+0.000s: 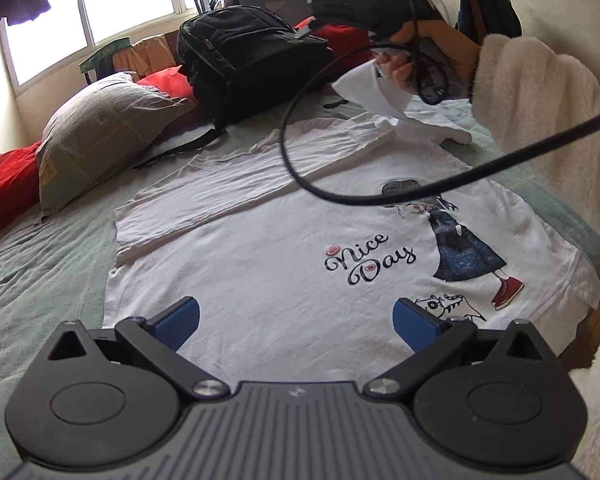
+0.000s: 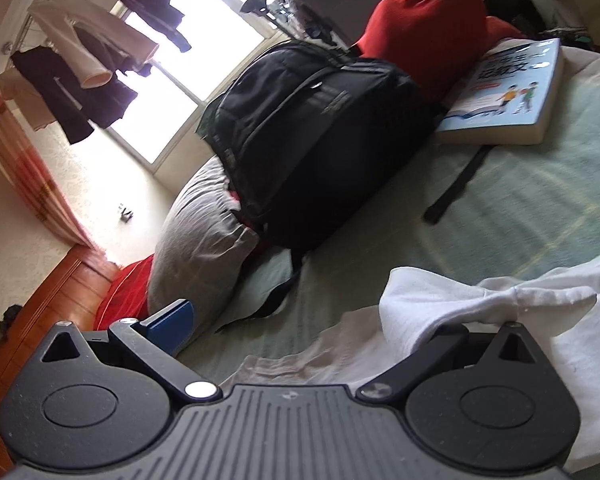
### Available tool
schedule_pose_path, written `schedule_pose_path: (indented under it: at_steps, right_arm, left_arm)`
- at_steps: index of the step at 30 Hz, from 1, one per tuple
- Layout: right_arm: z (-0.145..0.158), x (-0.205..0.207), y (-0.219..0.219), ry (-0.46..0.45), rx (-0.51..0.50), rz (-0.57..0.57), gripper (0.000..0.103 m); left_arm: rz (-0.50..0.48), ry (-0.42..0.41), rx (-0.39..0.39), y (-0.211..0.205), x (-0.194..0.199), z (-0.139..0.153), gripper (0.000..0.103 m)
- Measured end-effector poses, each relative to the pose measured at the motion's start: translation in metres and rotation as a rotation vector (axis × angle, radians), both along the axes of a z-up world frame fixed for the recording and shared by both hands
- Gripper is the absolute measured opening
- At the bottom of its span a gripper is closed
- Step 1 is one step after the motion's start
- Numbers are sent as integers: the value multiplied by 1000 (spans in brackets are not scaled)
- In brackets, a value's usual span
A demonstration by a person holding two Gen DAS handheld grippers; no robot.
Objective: Fold clothes
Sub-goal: 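Lift the held sleeve with the right gripper across the shirt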
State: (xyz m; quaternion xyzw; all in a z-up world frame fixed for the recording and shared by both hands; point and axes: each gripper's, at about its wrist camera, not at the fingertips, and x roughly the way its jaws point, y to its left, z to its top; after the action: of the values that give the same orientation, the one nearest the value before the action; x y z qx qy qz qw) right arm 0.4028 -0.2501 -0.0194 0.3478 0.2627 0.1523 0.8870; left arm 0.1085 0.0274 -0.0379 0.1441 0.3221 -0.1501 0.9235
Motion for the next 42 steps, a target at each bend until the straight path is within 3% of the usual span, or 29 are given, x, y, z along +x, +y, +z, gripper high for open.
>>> schedule_pose_path:
  at_steps: [7,21,34,42]
  right_arm:
    - [4,9,38,-18,-21,61,103]
    - [24,13,74,-65,-38,154,103]
    - [17,16,147,-12,-250,298,103]
    - [9,10,170,6,-288,362,103]
  left_arm:
    - [2,13,8,-1,-1,0,102]
    - [-4,30,17,-7,2,-1,102]
    - [-10,48,26,-10,-1,-4,102]
    - [-11,61,27,-10,0,-6,102]
